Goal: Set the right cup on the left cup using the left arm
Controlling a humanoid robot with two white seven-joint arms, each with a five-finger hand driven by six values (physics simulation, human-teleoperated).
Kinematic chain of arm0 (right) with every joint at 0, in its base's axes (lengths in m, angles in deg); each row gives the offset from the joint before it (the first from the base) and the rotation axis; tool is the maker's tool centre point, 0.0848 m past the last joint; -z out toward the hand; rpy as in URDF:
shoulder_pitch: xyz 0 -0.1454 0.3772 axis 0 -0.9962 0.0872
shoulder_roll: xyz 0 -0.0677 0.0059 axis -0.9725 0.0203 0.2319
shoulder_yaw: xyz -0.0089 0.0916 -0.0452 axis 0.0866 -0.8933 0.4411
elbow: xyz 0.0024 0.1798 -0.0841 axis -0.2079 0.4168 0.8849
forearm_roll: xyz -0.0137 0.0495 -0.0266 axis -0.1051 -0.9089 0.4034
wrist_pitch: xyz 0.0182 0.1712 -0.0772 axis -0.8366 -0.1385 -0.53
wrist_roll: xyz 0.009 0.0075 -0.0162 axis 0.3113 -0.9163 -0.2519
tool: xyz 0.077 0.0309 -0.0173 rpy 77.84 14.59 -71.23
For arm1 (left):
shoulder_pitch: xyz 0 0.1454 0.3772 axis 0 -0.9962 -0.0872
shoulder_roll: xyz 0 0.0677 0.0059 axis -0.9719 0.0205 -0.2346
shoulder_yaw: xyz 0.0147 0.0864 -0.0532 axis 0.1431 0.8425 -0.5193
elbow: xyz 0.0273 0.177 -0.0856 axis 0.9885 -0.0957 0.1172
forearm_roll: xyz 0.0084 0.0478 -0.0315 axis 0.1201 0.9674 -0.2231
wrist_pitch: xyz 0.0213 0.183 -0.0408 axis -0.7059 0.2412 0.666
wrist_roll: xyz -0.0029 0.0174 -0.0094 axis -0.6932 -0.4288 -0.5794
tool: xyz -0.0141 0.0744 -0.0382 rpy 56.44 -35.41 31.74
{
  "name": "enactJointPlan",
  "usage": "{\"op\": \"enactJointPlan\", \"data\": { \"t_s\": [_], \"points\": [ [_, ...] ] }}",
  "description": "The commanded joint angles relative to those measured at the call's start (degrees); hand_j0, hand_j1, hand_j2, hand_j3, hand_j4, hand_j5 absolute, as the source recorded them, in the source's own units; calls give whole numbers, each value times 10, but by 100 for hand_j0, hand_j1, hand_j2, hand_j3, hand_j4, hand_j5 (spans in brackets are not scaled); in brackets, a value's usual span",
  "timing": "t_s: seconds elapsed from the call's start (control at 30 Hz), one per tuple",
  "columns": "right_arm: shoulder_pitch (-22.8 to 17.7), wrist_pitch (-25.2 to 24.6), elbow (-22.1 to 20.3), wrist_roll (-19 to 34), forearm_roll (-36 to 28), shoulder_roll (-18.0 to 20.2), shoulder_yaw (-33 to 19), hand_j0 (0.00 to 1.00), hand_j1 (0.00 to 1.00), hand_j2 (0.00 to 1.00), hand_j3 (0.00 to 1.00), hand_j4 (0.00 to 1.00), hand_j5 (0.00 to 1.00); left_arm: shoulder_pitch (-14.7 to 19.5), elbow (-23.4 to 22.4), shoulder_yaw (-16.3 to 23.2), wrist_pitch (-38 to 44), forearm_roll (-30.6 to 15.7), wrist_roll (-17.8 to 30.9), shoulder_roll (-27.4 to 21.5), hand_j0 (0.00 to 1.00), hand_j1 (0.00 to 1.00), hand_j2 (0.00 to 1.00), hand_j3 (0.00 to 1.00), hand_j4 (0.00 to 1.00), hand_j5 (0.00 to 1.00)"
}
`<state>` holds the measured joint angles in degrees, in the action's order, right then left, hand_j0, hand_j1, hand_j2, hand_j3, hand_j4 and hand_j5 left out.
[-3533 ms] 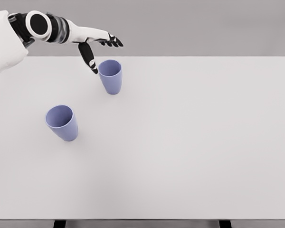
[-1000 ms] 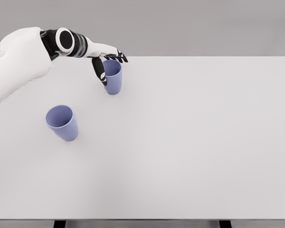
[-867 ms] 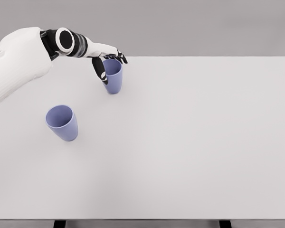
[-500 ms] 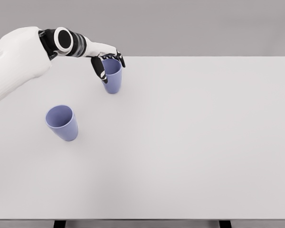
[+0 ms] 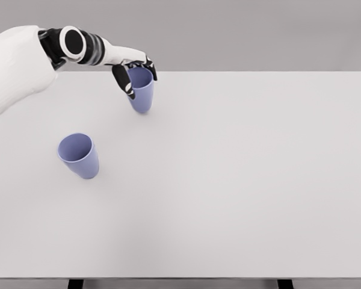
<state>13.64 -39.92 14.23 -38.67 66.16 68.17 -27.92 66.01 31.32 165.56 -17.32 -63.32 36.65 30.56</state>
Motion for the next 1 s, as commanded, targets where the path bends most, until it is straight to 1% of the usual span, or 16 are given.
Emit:
{"op": "enactJointPlan", "data": {
  "t_s": [0.0, 0.07, 0.1, 0.17, 0.27, 0.3, 0.33, 0.4, 0.7, 0.97],
  "points": [
    [0, 0, 0, 0, 0, 0, 0, 100, 100, 100, 100, 100, 100, 0, 13, -1, -1, -1, 0, -9, 70, 70, 70, 70, 70, 70],
    [0, 0, 0, 0, 0, 0, 0, 100, 100, 100, 100, 100, 100, 2, 29, -1, -1, -1, 0, -23, 70, 70, 70, 70, 70, 70],
    [0, 0, 0, 0, 0, 0, 0, 100, 100, 100, 100, 100, 100, 8, 45, -1, -1, -2, 0, -36, 70, 70, 70, 70, 70, 70],
    [0, 0, 0, 0, 0, 0, 0, 100, 100, 100, 100, 100, 100, 10, 72, -2, -1, -3, 0, -56, 70, 70, 70, 70, 70, 70],
    [0, 0, 0, 0, 0, 0, 0, 100, 100, 100, 100, 100, 100, 11, 102, -7, -1, -3, 0, -77, 70, 70, 70, 70, 70, 70],
    [0, 0, 0, 0, 0, 0, 0, 100, 100, 100, 100, 100, 100, 11, 119, -8, -1, -3, 0, -92, 70, 70, 70, 70, 70, 70],
    [0, 0, 0, 0, 0, 0, 0, 100, 100, 100, 100, 100, 100, 11, 131, -16, -1, -3, 0, -100, 70, 70, 70, 70, 70, 70],
    [0, 0, 0, 0, -1, 0, 0, 100, 100, 100, 100, 100, 100, 15, 152, -19, -1, -6, 0, -117, 70, 70, 70, 70, 70, 70],
    [0, 0, 0, 0, 0, 0, 0, 100, 100, 100, 100, 100, 100, 28, 214, -23, -1, -21, 0, -176, 70, 70, 70, 70, 70, 70],
    [0, 0, 0, 0, -1, 0, 0, 100, 100, 100, 100, 100, 100, 46, 280, -22, -1, -36, 0, -226, 70, 70, 70, 70, 70, 70]
  ]
}}
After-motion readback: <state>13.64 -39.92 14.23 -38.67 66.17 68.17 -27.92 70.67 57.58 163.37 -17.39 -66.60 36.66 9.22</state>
